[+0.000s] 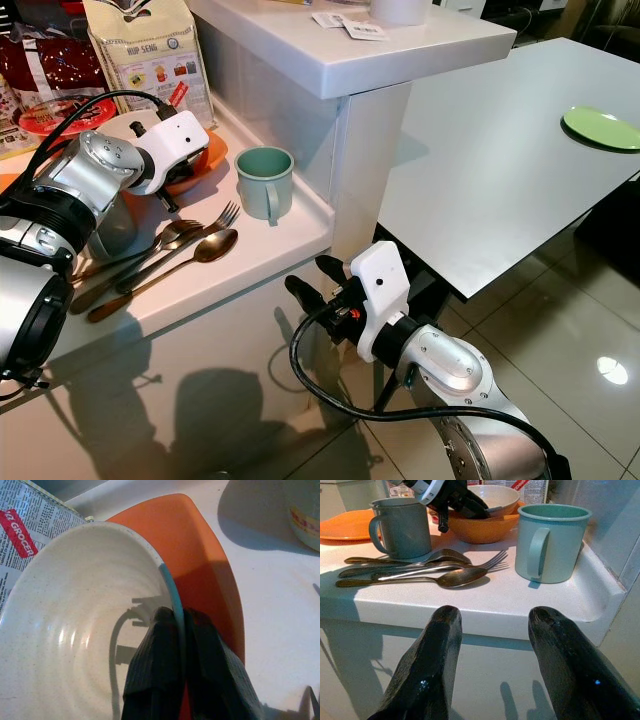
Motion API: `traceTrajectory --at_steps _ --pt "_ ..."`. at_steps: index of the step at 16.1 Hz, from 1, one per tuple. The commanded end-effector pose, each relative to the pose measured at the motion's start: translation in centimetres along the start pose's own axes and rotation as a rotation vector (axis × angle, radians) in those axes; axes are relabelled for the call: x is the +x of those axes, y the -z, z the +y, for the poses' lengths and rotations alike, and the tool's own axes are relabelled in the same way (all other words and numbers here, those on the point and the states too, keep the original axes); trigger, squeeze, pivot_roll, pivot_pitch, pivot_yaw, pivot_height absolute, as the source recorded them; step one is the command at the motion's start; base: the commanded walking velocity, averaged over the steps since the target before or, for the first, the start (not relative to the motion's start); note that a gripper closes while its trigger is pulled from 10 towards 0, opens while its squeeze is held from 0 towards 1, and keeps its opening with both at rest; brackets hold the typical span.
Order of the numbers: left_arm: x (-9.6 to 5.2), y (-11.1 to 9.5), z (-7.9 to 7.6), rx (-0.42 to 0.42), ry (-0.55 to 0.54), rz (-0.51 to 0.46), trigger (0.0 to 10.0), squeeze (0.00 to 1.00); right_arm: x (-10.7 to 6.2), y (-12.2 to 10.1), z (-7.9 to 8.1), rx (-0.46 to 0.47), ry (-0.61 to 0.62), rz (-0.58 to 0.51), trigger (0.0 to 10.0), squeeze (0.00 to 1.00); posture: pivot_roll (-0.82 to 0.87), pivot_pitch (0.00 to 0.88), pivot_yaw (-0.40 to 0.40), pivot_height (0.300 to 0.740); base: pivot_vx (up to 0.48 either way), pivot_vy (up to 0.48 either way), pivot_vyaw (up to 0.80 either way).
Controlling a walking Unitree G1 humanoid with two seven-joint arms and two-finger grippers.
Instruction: Setting the table
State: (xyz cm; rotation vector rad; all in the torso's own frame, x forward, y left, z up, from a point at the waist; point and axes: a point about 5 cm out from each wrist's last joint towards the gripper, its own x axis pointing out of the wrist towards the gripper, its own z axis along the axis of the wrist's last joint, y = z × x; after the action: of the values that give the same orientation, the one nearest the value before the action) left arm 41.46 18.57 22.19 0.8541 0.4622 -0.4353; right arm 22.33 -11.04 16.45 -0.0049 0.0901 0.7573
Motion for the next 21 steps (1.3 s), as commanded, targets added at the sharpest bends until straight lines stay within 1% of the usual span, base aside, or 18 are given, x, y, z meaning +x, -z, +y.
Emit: traceTrajectory --at_steps 1,2,5,7,8,9,12,14,15,16,17,18,19,20,21 --pt "-0.5 -1.0 0.8 0.004 -0.024 -0.025 0.0 0.00 0.0 -0.4 -0.1 -0.010 0.000 -0.003 10.0 0.00 0.02 0.000 0.005 0.740 0.000 0.000 0.00" --pt "-0.5 -1.1 0.9 0.004 -0.031 -0.029 0.0 0.00 0.0 -0.3 -0.1 -0.011 0.001 -0.004 10.0 0.00 0.02 0.000 0.005 0.740 0.000 0.000 0.00" --pt "-1.0 -1.9 1.9 -0.023 -0.091 -0.077 0.0 0.00 0.2 -0.4 -0.3 -0.019 0.005 -0.010 10.0 0.00 0.02 0.000 0.005 0.740 0.000 0.000 0.00" --pt "-1.6 -2.5 2.8 -0.044 -0.135 -0.113 0.0 0.00 0.3 -0.5 -0.4 -0.024 0.006 -0.016 10.0 0.00 0.03 0.000 0.006 0.740 0.000 0.000 0.00" --pt "-2.3 -3.1 3.7 -0.053 -0.174 -0.150 0.0 0.00 0.4 -0.6 -0.4 -0.027 0.006 -0.023 10.0 0.00 0.03 0.000 0.003 0.740 0.000 0.000 0.00" --pt "-2.5 -3.3 4.0 -0.058 -0.183 -0.161 0.0 0.00 0.4 -0.6 -0.4 -0.027 0.005 -0.024 10.0 0.00 0.03 0.000 0.003 0.740 0.000 0.000 0.00" --pt "-3.6 -4.7 5.1 -0.069 -0.212 -0.233 0.0 0.00 0.7 -0.7 -0.4 -0.031 -0.004 -0.030 10.0 0.00 0.04 0.000 -0.003 0.740 0.000 0.000 0.00" --pt "-4.3 -5.8 5.5 -0.064 -0.212 -0.282 0.0 0.00 0.8 -0.8 -0.3 -0.035 -0.009 -0.037 10.0 0.00 0.05 0.000 0.000 0.740 0.000 0.000 0.00" --pt "-4.4 -5.9 5.5 -0.060 -0.213 -0.287 0.0 0.00 0.9 -0.9 -0.3 -0.035 -0.010 -0.038 10.0 0.00 0.05 0.000 0.000 0.740 0.000 0.000 0.00" --pt "-5.1 -6.3 5.9 -0.062 -0.229 -0.314 0.0 0.00 0.9 -0.9 -0.3 -0.035 -0.005 -0.046 10.0 0.00 0.05 0.000 0.004 0.740 0.000 0.000 0.00" --pt "-6.3 -6.7 6.4 -0.057 -0.262 -0.352 0.0 0.00 0.8 -1.1 -0.4 -0.032 0.007 -0.060 10.0 0.00 0.05 0.000 0.009 0.740 0.000 0.000 0.00" --pt "-7.0 -7.0 6.5 -0.059 -0.264 -0.375 0.0 0.00 0.8 -1.2 -0.4 -0.030 0.011 -0.065 10.0 0.00 0.05 0.000 0.009 0.740 0.000 0.000 0.00" --pt "-8.5 -7.6 6.5 -0.076 -0.272 -0.422 0.0 0.00 0.7 -1.3 -0.4 -0.027 0.017 -0.075 10.0 0.00 0.05 0.000 0.011 0.740 0.000 0.000 0.00" --pt "-10.0 -7.7 6.0 -0.072 -0.262 -0.449 0.0 0.00 0.8 -1.4 -0.5 -0.024 0.018 -0.083 10.0 0.00 0.06 0.000 0.008 0.740 0.000 0.000 0.00" --pt "-11.0 -7.0 5.0 -0.077 -0.252 -0.449 0.0 0.00 0.8 -1.5 -0.4 -0.021 0.016 -0.092 10.0 0.00 0.07 0.000 0.003 0.740 0.000 0.000 0.00"
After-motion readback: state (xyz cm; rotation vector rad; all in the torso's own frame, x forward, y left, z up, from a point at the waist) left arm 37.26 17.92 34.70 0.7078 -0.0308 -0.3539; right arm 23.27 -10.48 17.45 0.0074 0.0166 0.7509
